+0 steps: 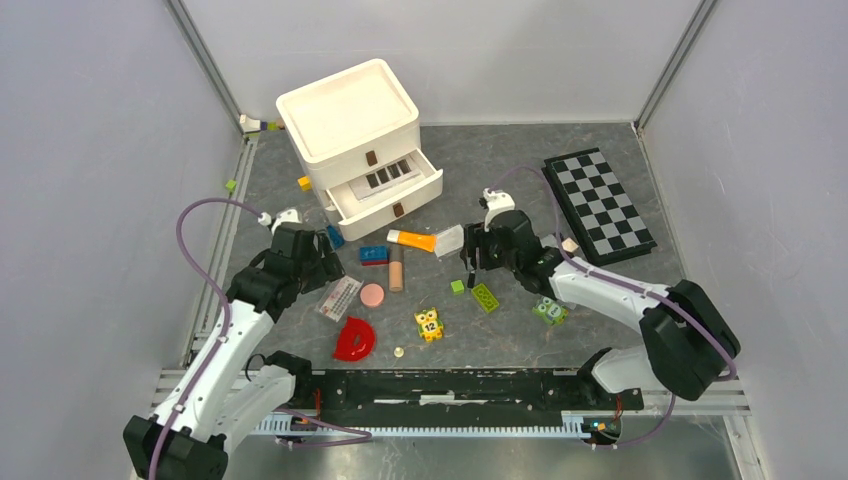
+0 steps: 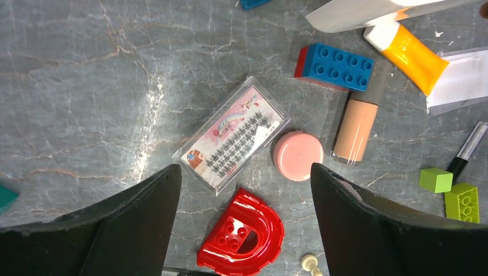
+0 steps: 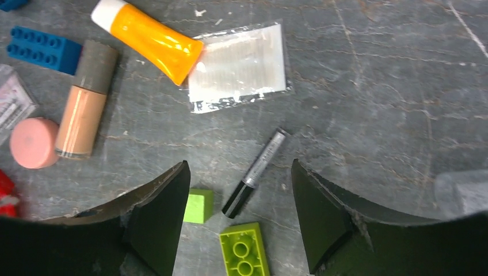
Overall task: Organize the makeup
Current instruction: Open the drawer in the storage box, then pick up the makeup from the center of the board.
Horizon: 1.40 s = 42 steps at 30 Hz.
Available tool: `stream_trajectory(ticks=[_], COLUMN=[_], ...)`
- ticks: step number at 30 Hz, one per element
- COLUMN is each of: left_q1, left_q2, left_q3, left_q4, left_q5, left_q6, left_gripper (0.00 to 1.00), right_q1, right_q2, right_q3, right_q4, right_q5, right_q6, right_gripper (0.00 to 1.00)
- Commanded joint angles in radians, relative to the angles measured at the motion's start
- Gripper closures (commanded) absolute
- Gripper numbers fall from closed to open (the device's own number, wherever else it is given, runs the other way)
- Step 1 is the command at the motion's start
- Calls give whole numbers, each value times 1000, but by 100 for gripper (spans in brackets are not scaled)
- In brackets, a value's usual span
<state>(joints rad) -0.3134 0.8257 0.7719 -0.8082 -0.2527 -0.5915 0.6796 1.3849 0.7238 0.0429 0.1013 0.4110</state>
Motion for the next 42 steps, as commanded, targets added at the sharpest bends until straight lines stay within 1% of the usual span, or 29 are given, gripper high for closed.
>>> stream_trajectory(ticks=[1,7,11,14,17,20,25,29,33,42], left_q1=[4,4,4,4,4,4,4,4,4,4], left_q2=[5,9,12,16,23,27,19,0,-20,-79], left_q3=[-14,-22,-10,30,89,139,190,190,185,147], left_q4=[81,78,77,67,52,25,-6,-5,-5,0], left_q5=[-18,-54,-17,17,52,53,43,32,35,11], left_q6=[-111,-145,-136,-94,-24,41,115,157,194,231], left_gripper=[11,11,12,13,13,13,13,13,13,11], right_q1=[1,1,1,1,1,1,3,3,3,16], right_q2=[-58,-92,-94,-78,-46,2,93,159,220,310], right_q3=[-19,-35,-19,2,22,37,88,119,151,214], right_q4=[-40,-98,-149,-178,-188,-170,-166,-154,-149,-202], right_q5=[88,120,137,135,105,63,64,84,78,98], right_q6=[-28,-35,-36,-27,-12,8,32,34,33,27], right_gripper=[28,24,23,23,25,29,31,33,36,51])
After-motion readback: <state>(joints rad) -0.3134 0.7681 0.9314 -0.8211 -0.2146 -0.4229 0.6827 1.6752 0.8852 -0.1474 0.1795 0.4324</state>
